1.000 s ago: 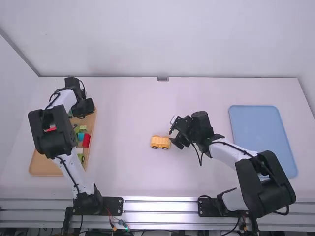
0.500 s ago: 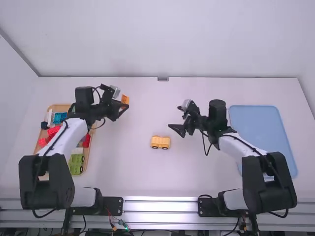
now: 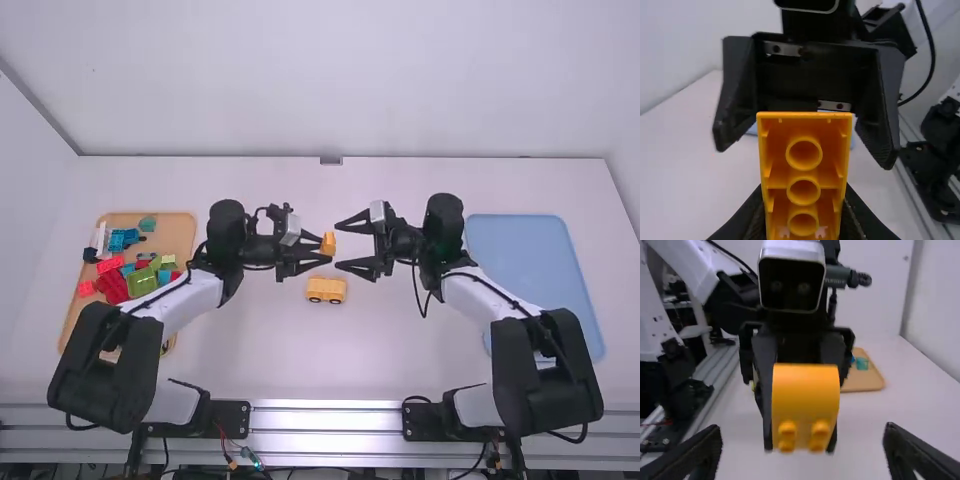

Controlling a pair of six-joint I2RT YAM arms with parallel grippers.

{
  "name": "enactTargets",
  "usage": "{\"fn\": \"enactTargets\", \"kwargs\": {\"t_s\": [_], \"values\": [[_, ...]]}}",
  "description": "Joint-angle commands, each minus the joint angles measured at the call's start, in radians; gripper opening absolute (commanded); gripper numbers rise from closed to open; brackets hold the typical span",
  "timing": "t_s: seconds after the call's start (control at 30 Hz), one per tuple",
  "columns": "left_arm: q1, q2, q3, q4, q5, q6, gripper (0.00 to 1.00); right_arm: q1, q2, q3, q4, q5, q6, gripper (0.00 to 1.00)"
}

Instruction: Assemble lego blocks to make yellow taxi

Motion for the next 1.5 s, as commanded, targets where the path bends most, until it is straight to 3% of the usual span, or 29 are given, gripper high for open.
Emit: {"fn": "enactTargets", "kwargs": {"t_s": [0.0, 0.6, 0.67, 0.73, 0.77, 0.8, 0.97, 1.07, 1.23, 1.37, 1.43, 1.47], "values": [[-0.023, 0.008, -0.019, 0.031, 0.047, -0.072, 0.02, 0.013, -0.013, 0.024, 0.035, -0.04, 0.092, 0.77], [-0.025, 0.008, -0.02, 0.053, -0.005, -0.087, 0.02, 0.038, -0.014, 0.025, 0.089, -0.077, 0.129, 0.31], [-0.025, 0.008, -0.02, 0.053, -0.005, -0.087, 0.06, 0.038, -0.014, 0.025, 0.09, -0.077, 0.129, 0.28], [-0.026, 0.008, -0.02, 0.061, -0.005, -0.087, 0.23, 0.038, -0.014, 0.025, 0.09, -0.073, 0.129, 0.24], [-0.024, 0.008, -0.02, 0.062, -0.006, -0.087, 0.37, 0.038, -0.014, 0.025, 0.09, -0.061, 0.129, 0.24], [-0.025, 0.008, -0.02, 0.061, -0.006, -0.08, 1.0, 0.039, -0.014, 0.025, 0.087, -0.043, 0.129, 0.17], [-0.013, 0.008, -0.02, 0.008, -0.088, -0.05, 0.99, 0.021, -0.014, 0.024, 0.079, 0.105, 0.174, 0.16], [-0.009, 0.008, -0.02, -0.072, -0.255, -0.05, 0.99, -0.022, -0.016, 0.024, 0.006, 0.245, 0.166, 0.14], [-0.007, 0.008, -0.02, -0.188, -0.489, -0.051, 0.99, -0.08, -0.05, 0.039, -0.316, 0.55, 0.021, 0.11], [-0.006, 0.008, -0.02, -0.241, -0.607, -0.031, 0.99, -0.069, -0.051, 0.111, -0.607, 0.756, -0.108, 0.11], [-0.002, 0.008, -0.02, -0.256, -0.606, 0.103, 0.99, -0.042, -0.051, 0.164, -0.777, 0.871, -0.186, 0.11], [-0.002, 0.008, -0.02, -0.256, -0.606, 0.103, 0.99, -0.042, -0.051, 0.164, -0.777, 0.871, -0.186, 0.11]]}}
